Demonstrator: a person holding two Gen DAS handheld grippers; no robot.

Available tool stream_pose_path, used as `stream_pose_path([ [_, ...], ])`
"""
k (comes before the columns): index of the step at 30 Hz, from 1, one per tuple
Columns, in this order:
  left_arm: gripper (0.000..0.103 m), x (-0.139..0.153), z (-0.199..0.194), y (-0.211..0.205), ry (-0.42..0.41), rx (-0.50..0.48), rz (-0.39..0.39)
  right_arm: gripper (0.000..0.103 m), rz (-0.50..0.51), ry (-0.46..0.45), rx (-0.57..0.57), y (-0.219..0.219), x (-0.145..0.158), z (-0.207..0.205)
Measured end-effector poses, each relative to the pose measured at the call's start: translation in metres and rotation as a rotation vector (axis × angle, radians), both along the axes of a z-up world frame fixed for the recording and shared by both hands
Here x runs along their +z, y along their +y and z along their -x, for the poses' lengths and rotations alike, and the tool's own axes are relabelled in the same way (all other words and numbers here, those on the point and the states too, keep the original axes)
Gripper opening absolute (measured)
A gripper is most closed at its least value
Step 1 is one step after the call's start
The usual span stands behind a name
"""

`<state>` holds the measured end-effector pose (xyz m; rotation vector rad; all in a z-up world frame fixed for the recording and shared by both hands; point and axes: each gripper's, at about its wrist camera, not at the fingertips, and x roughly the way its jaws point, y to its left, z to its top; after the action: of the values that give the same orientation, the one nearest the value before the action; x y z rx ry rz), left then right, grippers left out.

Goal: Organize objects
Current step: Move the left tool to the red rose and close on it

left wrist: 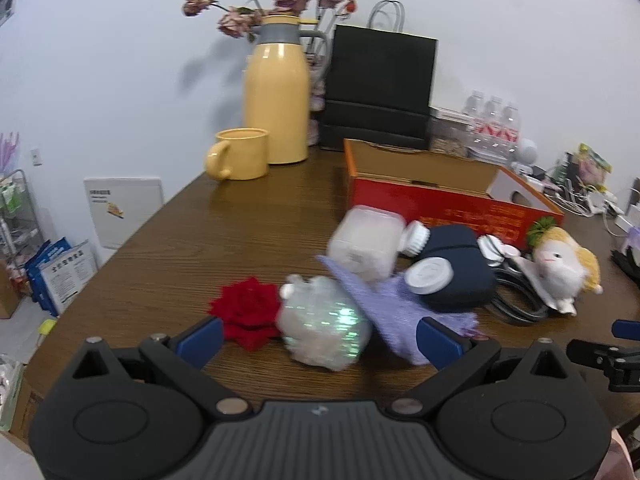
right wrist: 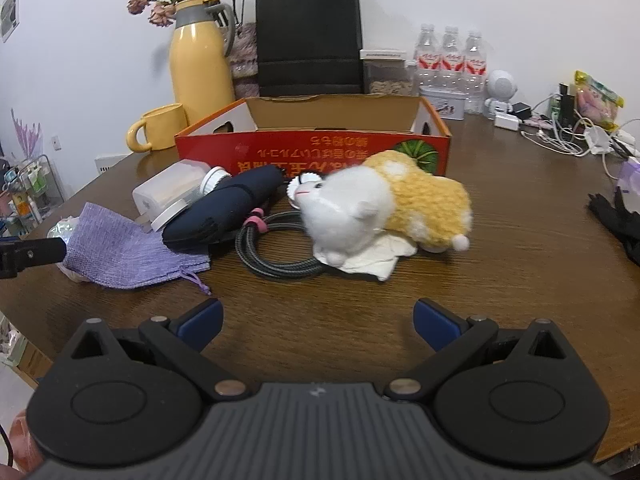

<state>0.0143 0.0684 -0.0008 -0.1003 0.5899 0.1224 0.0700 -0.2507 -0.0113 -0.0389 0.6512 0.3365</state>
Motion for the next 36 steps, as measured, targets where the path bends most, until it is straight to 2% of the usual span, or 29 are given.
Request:
stream_pose_path([
  [13, 0.102, -0.004, -0.006, 0.050, -0.001, 0.125, -0.023, 0.103, -0.005, 0.008, 0.070, 0.032, -0.005, -0.024],
  [16, 0.097, -0.006, -0.009, 0.062, 0.003, 0.150, -0.020, 0.099, -0.006, -0.002, 0.091, 0.040, -0.004, -0.029],
  [25, 0.087, -0.020, -0.026, 0.079, 0.031, 0.131, 0.022, 0.093, 0.034, 0.002, 0.075, 0.053, -0.007, -0.053],
  [36, 0.089, -0.030, -0.048, 0.083, 0.060, 0.082, 0.054, 0.097, 0.039, 0.018, 0.036, 0.052, -0.015, -0.070],
])
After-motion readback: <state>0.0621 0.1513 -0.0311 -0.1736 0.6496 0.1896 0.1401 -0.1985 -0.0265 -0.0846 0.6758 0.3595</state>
